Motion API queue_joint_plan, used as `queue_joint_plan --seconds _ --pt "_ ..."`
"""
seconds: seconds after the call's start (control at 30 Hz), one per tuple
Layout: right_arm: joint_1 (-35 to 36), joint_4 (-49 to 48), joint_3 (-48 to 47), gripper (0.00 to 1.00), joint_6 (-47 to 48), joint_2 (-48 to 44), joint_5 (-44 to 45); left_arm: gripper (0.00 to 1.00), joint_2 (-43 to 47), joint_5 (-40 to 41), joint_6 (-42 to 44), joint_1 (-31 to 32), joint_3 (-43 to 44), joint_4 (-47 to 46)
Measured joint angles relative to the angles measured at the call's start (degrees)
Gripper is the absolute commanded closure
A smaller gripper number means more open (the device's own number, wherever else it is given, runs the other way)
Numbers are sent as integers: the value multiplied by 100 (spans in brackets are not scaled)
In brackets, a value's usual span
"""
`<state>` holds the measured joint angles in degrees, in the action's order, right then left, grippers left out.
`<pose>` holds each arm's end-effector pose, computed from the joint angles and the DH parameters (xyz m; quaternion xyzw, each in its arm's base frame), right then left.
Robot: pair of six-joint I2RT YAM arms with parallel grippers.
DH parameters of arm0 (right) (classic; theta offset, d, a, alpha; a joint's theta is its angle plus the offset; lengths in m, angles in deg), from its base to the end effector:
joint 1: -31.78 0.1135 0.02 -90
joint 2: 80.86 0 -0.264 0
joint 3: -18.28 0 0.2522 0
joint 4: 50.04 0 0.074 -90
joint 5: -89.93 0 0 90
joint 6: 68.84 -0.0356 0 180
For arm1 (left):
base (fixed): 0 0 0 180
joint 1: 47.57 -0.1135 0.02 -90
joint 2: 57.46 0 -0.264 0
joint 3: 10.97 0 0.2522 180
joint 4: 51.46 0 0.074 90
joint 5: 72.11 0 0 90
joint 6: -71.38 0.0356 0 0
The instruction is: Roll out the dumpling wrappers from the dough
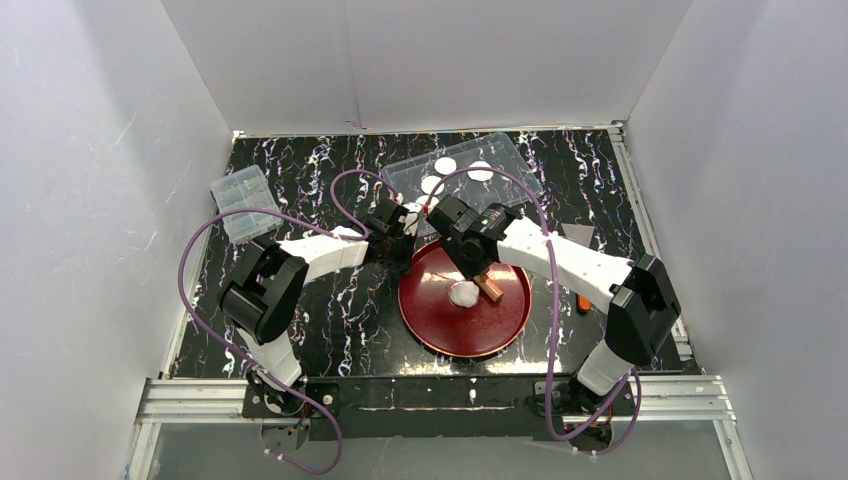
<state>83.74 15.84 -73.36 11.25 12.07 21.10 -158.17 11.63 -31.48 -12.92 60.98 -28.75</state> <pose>0.2118 0.2498 0.2727 -0.3118 0.9124 -0.0544 0.2594 0.2925 -0.2069 0.1660 0.1958 0.9222 -0.1799 0.2808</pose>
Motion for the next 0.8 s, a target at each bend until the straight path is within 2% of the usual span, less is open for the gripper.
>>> queue_joint_plan --seconds 0.27,0.5,0.8 --pt "35 177 -144 99 -44 -7 26 100 0 0 0 0 0 0" --pt "90 485 -1016 99 -44 -111 31 100 0 0 0 0 0 0" --pt "334 455 -1038 99 -85 -332 -238 100 0 0 0 0 0 0"
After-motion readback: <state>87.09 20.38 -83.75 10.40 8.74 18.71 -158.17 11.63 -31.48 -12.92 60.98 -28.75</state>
